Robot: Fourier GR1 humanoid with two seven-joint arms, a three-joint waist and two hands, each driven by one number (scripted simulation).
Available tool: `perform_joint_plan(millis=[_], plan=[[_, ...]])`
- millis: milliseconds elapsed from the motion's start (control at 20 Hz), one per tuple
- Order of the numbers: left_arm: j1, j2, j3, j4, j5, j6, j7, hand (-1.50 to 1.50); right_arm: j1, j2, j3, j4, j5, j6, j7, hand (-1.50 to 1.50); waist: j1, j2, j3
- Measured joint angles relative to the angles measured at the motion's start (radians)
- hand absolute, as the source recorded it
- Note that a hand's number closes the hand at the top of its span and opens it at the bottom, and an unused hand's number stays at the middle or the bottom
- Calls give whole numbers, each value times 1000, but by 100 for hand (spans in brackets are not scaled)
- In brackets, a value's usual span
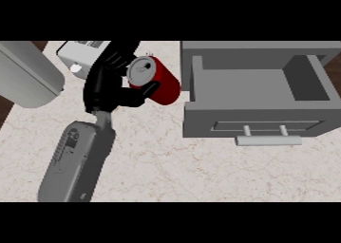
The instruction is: Pick up the can, place it into the drawer and close the drawer
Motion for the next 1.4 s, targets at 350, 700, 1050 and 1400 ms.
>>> perform_joint_plan(millis=[350, 700, 1050, 1400], plan=[[-145, 1, -19, 14, -23, 85, 97, 150, -23, -5, 7, 17, 11, -4, 2, -150, -4, 3, 0], [-321, 0, -67, 154, 10, 195, 88, 150, -65, -1, 32, 1, 30, -26, 41, -150, -12, 5, 0], [-484, 0, -98, 295, 61, 266, 77, 150, -76, -8, 28, 9, 24, -30, 44, -150, -18, 6, 0], [-626, 0, -143, 470, 164, 310, 24, 150, -75, 3, 56, 27, 57, -18, 6, -150, -30, 9, 0]])
